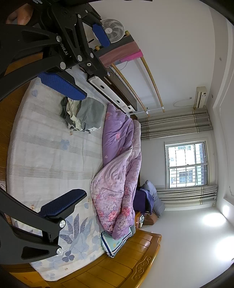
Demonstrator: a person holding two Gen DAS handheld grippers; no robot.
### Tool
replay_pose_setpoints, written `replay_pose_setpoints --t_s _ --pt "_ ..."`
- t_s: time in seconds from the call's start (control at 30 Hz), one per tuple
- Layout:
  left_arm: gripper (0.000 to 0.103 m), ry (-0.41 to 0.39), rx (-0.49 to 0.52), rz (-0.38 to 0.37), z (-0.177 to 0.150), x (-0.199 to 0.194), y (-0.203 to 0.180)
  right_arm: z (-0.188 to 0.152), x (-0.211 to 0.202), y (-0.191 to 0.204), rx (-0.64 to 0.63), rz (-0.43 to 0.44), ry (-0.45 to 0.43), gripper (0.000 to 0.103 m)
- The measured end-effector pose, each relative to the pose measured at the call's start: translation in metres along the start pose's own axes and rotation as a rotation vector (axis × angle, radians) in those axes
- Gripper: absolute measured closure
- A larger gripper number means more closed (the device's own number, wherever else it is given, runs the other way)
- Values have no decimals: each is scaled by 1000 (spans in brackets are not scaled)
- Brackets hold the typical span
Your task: Fold large clothes
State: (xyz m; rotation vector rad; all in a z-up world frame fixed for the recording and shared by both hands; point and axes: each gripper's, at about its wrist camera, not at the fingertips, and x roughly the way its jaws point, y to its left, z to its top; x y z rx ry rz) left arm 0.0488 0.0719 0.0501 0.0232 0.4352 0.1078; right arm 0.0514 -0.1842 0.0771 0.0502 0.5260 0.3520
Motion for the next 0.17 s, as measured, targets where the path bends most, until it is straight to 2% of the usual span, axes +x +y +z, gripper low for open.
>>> replay_pose_setpoints --t_s 0.17 --pt "11 1 3 -1 -5 -5 3 -7 -6 4 9 -5 9 8"
